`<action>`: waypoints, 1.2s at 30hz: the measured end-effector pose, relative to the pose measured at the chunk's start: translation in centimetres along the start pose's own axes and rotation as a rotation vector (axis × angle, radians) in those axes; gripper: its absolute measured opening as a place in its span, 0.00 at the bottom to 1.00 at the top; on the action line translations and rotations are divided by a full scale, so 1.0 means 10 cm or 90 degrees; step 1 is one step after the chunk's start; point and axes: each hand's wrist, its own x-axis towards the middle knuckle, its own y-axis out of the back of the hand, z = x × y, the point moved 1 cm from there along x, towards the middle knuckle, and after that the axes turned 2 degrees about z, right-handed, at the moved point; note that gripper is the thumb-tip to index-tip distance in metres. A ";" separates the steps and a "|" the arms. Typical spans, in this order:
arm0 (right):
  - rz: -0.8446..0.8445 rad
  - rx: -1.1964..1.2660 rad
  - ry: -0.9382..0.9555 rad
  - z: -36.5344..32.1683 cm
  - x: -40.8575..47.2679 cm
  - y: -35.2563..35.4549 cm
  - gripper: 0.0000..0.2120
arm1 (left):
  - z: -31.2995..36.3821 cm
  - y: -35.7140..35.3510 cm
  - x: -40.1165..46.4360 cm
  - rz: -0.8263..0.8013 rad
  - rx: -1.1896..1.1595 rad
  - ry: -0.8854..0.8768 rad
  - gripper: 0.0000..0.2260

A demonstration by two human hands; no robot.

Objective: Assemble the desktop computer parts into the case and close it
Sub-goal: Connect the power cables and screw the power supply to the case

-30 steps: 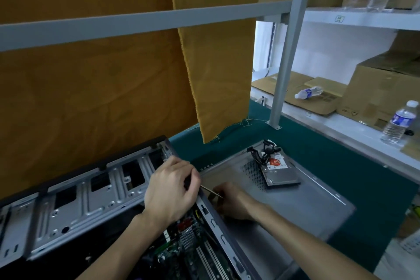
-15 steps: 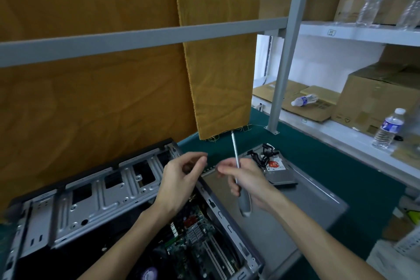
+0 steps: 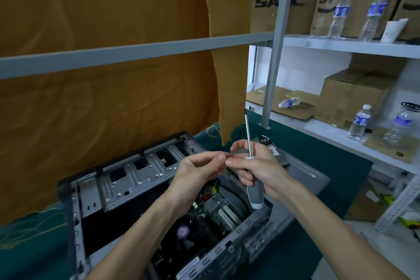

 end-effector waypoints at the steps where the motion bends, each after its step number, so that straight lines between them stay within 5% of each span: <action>1: 0.010 -0.006 -0.007 0.01 -0.11 -0.08 0.15 | 0.02 0.02 -0.11 0.004 -0.013 -0.003 0.11; 7: -0.053 -0.033 -0.073 0.14 -0.90 -0.61 0.07 | 0.20 0.21 -0.74 0.075 -0.256 0.021 0.08; 11: -0.049 -0.160 -0.012 0.29 -1.40 -0.98 0.08 | 0.24 0.30 -1.20 0.072 -0.305 0.033 0.09; 31: -0.062 -0.260 0.028 0.87 -2.76 -1.62 0.09 | -0.28 0.54 -2.95 0.119 -0.252 -0.009 0.11; 36: -0.022 -0.307 -0.015 1.21 -2.91 -1.64 0.10 | -0.59 0.59 -3.16 0.135 -0.293 0.070 0.10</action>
